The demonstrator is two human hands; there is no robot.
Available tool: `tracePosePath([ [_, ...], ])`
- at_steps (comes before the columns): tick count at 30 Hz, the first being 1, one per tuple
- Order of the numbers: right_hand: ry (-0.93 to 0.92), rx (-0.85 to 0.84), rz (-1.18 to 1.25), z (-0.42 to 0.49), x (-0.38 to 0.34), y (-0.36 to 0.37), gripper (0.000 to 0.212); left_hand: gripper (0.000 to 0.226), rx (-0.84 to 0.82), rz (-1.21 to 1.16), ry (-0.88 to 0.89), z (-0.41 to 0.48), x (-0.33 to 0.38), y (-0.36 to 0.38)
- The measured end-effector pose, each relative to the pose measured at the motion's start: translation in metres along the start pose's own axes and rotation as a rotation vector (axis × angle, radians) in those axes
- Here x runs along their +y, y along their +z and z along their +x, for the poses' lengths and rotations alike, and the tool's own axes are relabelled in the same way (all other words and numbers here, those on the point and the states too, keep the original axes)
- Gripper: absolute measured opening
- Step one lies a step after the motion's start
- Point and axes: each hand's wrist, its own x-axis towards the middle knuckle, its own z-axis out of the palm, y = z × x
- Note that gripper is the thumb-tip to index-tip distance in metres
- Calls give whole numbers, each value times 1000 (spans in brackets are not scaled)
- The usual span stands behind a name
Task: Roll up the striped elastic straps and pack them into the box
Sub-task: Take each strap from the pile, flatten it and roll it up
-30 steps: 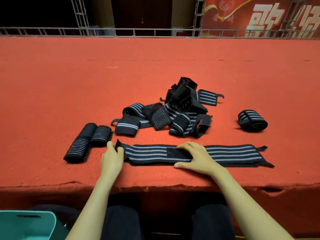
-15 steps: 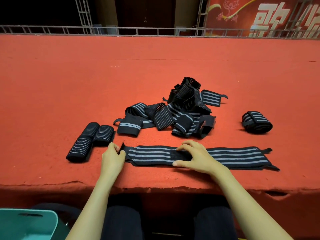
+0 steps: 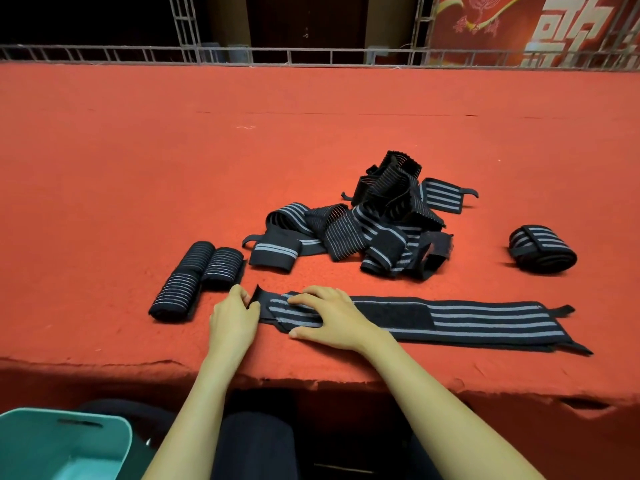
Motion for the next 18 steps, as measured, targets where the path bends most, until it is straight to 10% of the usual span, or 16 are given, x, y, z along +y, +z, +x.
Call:
tracePosePath([
  [12, -9, 135, -8, -2, 4, 9, 74, 11, 59, -158, 221, -16, 11, 1],
  [18, -35, 250, 16, -4, 11, 7, 76, 12, -60, -333, 11, -17, 25, 2],
])
